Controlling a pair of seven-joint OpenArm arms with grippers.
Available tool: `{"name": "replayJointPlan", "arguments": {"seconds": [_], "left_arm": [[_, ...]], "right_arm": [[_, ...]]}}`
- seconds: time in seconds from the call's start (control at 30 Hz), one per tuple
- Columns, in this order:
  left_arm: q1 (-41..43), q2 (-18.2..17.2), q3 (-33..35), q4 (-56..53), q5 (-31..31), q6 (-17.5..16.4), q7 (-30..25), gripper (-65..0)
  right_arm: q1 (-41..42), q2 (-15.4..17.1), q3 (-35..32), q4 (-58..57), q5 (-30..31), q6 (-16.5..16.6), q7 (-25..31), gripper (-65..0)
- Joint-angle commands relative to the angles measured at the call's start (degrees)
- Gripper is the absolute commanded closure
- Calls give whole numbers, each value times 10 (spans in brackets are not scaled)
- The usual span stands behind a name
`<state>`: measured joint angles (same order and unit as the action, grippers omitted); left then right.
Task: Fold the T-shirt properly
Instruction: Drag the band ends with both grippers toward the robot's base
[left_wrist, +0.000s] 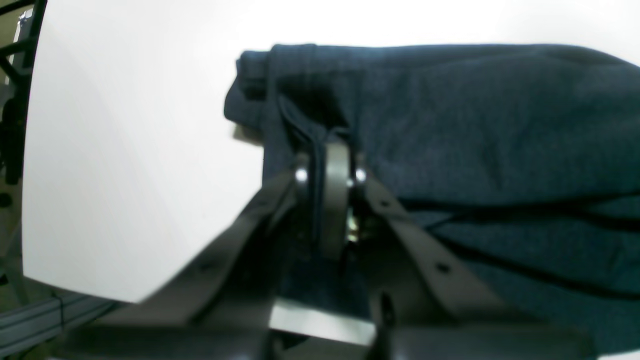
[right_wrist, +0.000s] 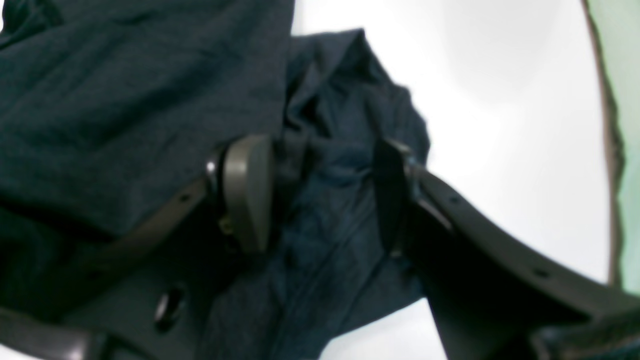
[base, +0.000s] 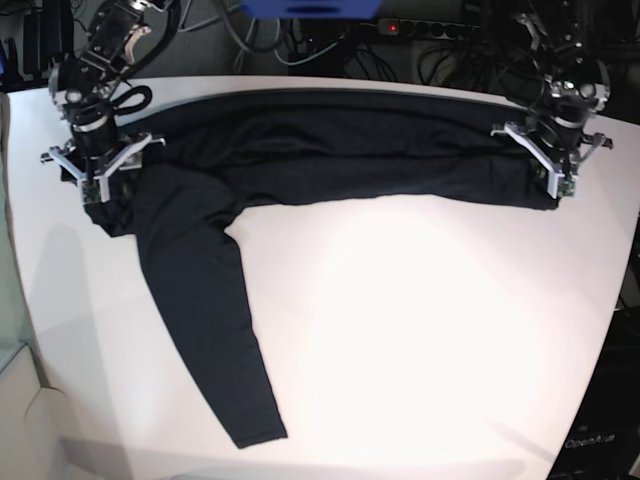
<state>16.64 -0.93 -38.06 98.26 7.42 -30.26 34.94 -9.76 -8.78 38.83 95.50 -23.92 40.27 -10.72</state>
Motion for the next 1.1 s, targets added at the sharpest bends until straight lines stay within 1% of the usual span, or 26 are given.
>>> {"name": "replayJointPlan", "arguments": {"seconds": [0.0,0.07,0.37,0.5,0.73,0.9,1.07], "left_arm": [[-2,-5,-1,10,-5,1,-12,0],[-2,-5,-1,10,-6,1,-12,0],[-2,-5,-1,10,-8,1,-12,0],[-10,-5,0,9,-4,1,-12,0],[-10,-5,0,5,-8,1,-12,0],[-10,-5,20,5,-3,2,-12,0],[-10,-5,20,5,-4,2,-12,0]], "right_arm": [[-1,2,-1,17,9,-3,14,-337],[-3,-2,-6,25,10,-3,14,-339],[-15,-2,-16,23,9,-3,14,-339],[-22,-2,-34,23,9,-3,14,-338],[-29,-2,-34,22,9,-3,14,-338],[-32,-2,-34,20,9,-3,13,-337],[-32,-2,-34,-7,9,-3,13,-335]]}}
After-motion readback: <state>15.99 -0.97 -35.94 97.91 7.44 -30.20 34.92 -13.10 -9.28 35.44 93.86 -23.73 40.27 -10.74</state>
